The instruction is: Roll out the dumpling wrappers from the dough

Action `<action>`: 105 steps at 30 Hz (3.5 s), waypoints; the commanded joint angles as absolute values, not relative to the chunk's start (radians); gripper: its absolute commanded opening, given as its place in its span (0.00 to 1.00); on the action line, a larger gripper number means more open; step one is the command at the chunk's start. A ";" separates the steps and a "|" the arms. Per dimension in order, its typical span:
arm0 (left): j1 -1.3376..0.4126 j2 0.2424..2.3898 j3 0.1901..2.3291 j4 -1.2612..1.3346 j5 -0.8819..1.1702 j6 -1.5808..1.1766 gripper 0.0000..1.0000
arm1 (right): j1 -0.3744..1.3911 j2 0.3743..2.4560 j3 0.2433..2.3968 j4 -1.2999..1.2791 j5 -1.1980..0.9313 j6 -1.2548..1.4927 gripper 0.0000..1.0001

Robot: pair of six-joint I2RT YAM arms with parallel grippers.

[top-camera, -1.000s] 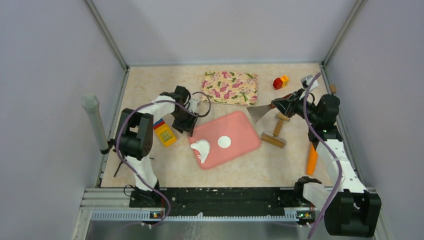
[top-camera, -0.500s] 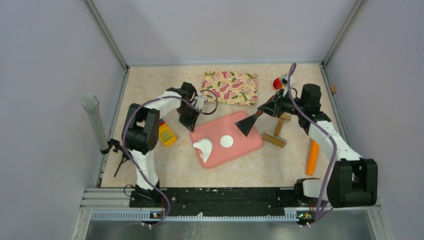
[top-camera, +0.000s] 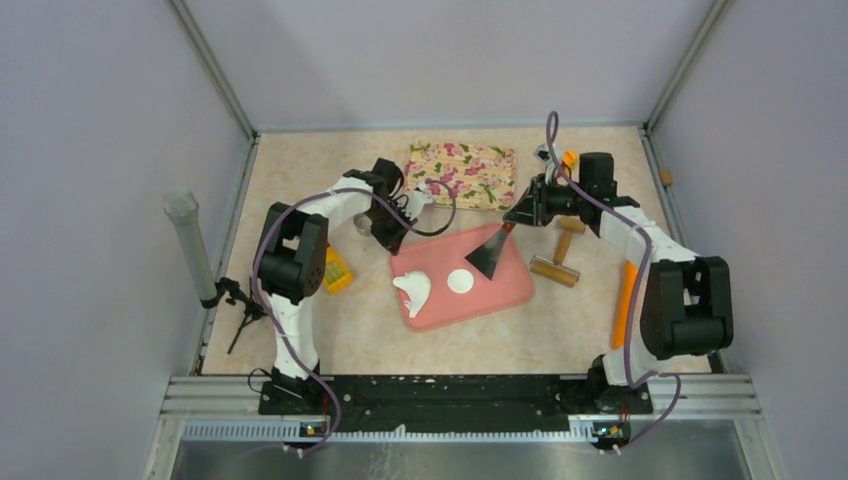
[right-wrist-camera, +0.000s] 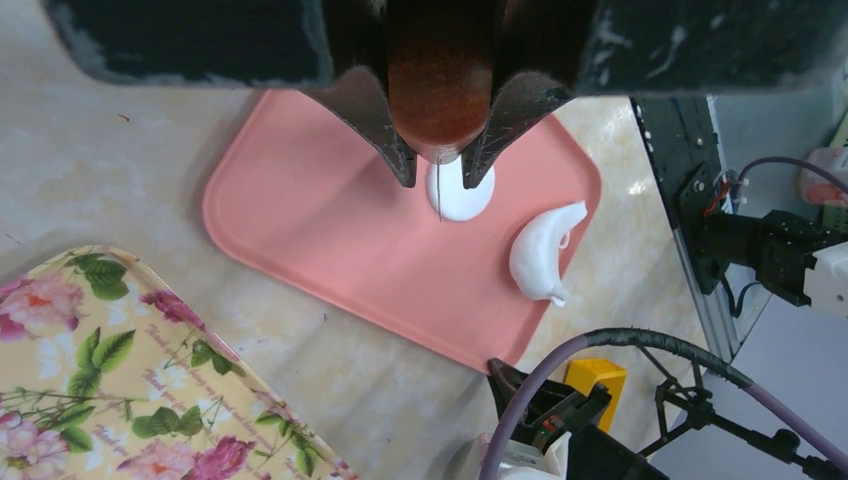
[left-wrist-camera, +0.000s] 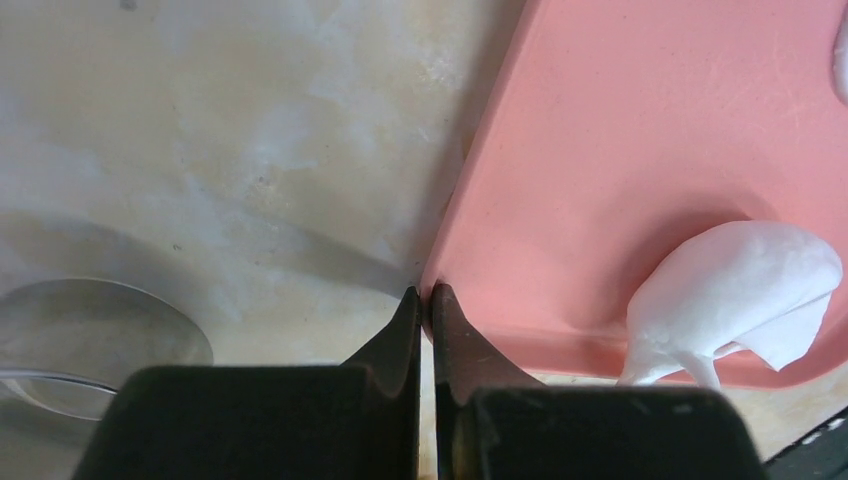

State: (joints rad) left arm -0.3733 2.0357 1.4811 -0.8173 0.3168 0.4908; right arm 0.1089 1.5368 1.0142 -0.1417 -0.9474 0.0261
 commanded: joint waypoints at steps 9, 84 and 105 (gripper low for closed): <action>-0.387 1.996 1.412 -0.725 0.241 0.752 0.00 | 0.151 1.613 1.128 -0.169 -0.998 -0.059 0.00; -0.396 1.734 1.425 -0.667 0.111 0.317 0.97 | 0.031 1.348 1.000 -0.107 -1.082 -0.105 0.00; -0.318 1.858 1.256 -0.647 0.396 0.230 0.64 | 0.038 1.363 0.993 -0.125 -1.074 -0.145 0.00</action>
State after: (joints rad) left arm -0.3161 1.8095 1.2217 -0.6617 0.3580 0.2481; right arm 0.0307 1.3537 0.9871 -0.1509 -1.0443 -0.1181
